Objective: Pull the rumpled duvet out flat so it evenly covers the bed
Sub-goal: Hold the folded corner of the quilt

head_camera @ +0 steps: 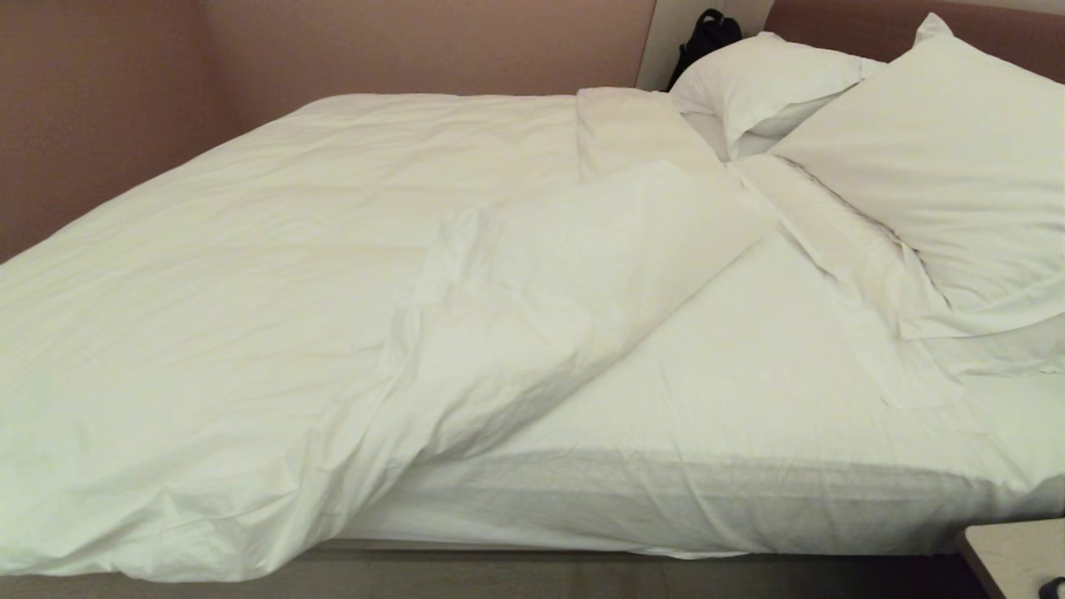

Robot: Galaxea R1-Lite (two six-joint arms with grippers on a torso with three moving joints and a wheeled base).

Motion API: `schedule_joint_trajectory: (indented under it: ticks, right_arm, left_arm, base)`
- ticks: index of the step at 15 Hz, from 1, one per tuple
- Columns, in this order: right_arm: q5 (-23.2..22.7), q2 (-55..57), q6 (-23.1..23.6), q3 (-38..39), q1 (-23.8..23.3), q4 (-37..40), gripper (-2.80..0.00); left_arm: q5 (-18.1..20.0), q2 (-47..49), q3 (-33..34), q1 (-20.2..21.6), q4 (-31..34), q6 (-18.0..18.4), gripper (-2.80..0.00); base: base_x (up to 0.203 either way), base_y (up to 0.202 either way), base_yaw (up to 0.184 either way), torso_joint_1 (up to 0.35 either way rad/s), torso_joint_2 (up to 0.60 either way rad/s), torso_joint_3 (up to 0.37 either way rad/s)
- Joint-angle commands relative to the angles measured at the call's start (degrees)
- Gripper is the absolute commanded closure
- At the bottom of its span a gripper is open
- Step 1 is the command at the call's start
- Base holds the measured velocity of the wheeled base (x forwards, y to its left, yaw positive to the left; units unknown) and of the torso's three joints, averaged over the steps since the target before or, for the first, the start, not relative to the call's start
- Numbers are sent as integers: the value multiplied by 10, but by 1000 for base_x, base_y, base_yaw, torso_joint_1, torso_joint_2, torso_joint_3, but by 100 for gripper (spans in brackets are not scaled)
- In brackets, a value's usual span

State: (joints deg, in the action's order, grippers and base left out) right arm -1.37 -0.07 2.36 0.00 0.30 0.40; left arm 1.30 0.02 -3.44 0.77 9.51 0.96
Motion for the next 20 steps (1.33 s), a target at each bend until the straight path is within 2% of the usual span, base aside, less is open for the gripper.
schedule_joint_trajectory:
  ticks: [1, 16, 18, 20]
  right_arm:
    - [0, 1, 0, 0, 0, 0, 0]
    - [4, 1, 30, -10, 0, 20, 0]
    - [5, 3, 26, -40, 0, 45, 0]
    - [2, 37, 22, -109, 0, 64, 0]
  left_arm:
    - [0, 0, 0, 0, 1, 0, 0]
    - [0, 0, 0, 0, 1, 0, 0]
    - [0, 0, 0, 0, 1, 0, 0]
    - [0, 0, 0, 0, 1, 0, 0]
  base:
    - [0, 0, 0, 0, 0, 0]
    - [0, 0, 0, 0, 0, 0]
    - [0, 0, 0, 0, 0, 0]
    - [0, 0, 0, 0, 0, 0]
